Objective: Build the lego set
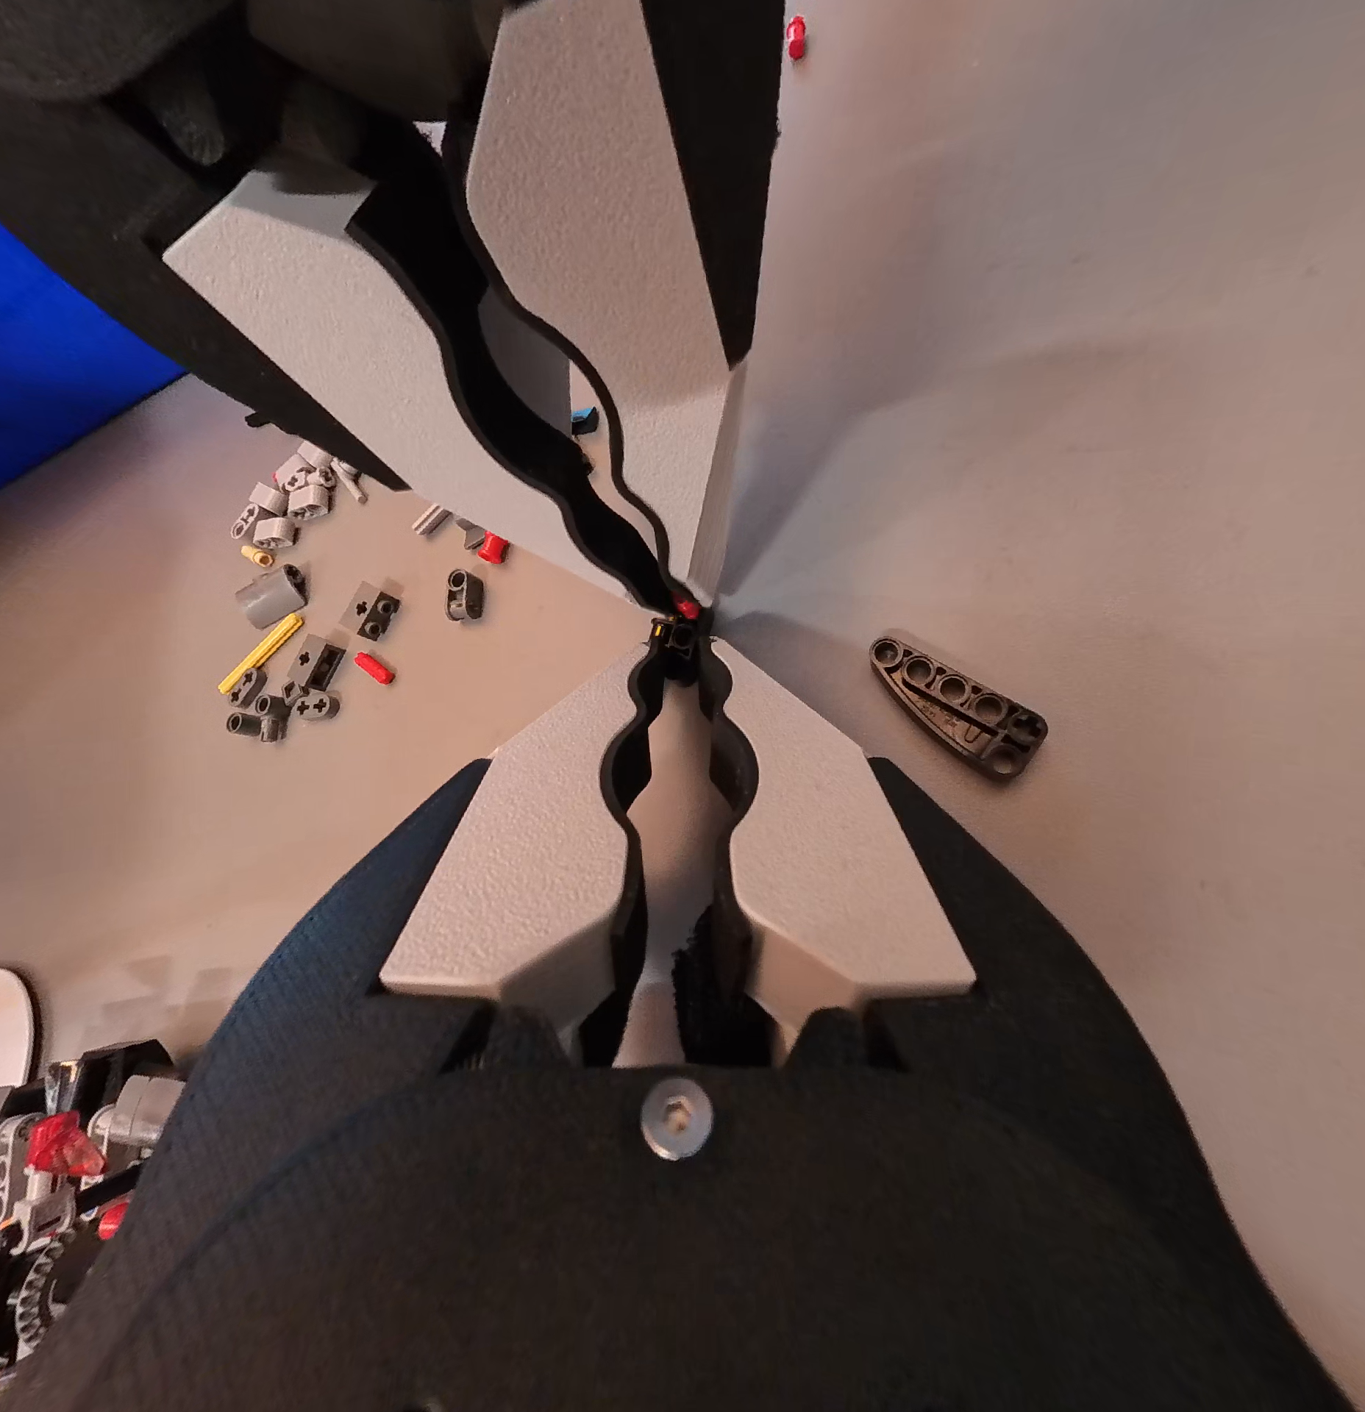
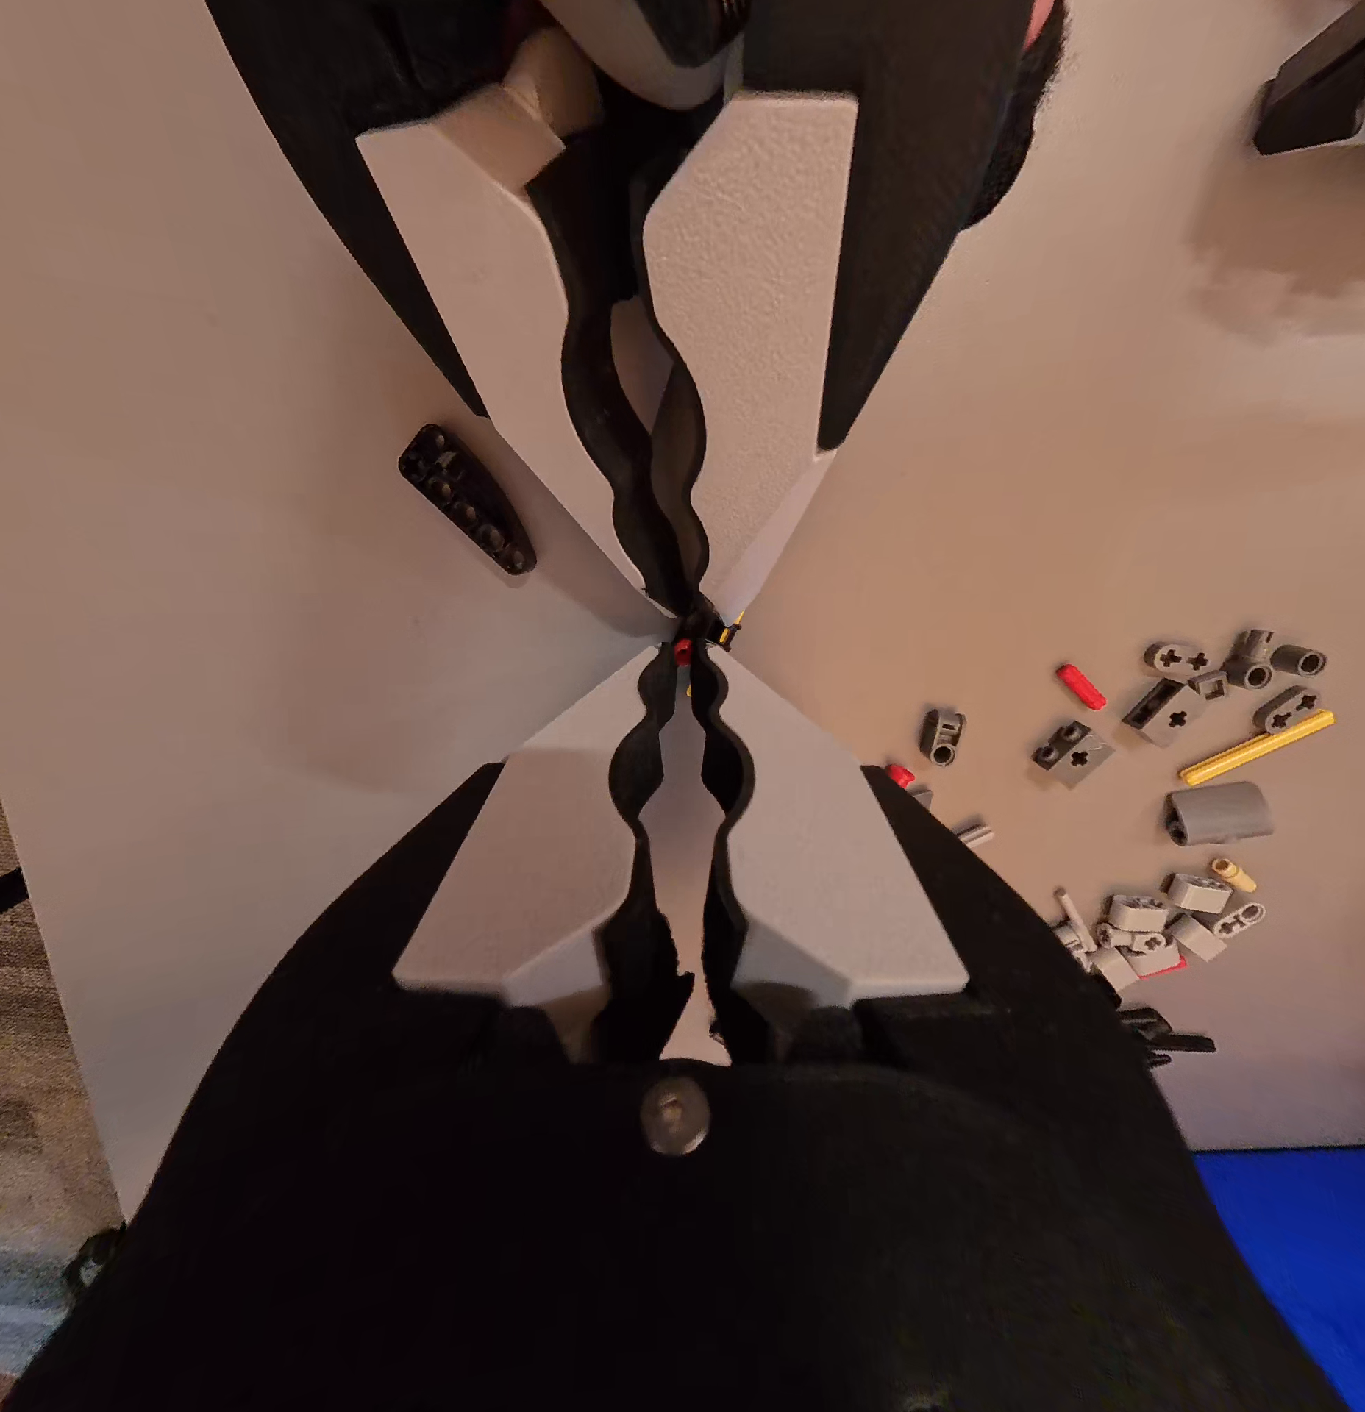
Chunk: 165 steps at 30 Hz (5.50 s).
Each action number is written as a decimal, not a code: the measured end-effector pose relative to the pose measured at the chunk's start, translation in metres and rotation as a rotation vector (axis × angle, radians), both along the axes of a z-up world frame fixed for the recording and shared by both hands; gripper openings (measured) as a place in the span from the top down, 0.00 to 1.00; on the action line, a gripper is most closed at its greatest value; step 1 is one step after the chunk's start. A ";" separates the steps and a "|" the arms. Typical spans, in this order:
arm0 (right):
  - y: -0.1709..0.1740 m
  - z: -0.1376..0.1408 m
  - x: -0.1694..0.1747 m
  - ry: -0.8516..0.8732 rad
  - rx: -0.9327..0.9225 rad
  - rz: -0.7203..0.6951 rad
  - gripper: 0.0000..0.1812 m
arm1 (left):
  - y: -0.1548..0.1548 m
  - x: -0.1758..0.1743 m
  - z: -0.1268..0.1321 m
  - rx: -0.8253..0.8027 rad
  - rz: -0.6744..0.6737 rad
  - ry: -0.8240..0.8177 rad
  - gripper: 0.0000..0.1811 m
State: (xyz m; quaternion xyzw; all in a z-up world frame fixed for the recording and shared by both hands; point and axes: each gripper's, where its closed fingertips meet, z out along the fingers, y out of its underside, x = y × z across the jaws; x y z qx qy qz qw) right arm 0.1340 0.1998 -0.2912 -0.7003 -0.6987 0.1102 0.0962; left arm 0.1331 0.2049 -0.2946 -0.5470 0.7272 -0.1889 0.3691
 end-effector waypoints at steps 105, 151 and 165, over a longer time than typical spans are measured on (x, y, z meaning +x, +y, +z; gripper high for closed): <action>-0.001 0.005 0.000 0.617 -0.052 -0.298 0.98 | -0.002 0.003 0.000 -0.006 -0.009 -0.009 0.96; -0.001 -0.001 0.005 0.397 0.023 -0.267 0.99 | -0.003 0.003 0.000 -0.006 -0.014 -0.009 0.96; 0.003 0.005 0.008 0.354 0.030 -0.356 0.93 | -0.002 0.003 0.000 -0.003 -0.011 -0.010 0.96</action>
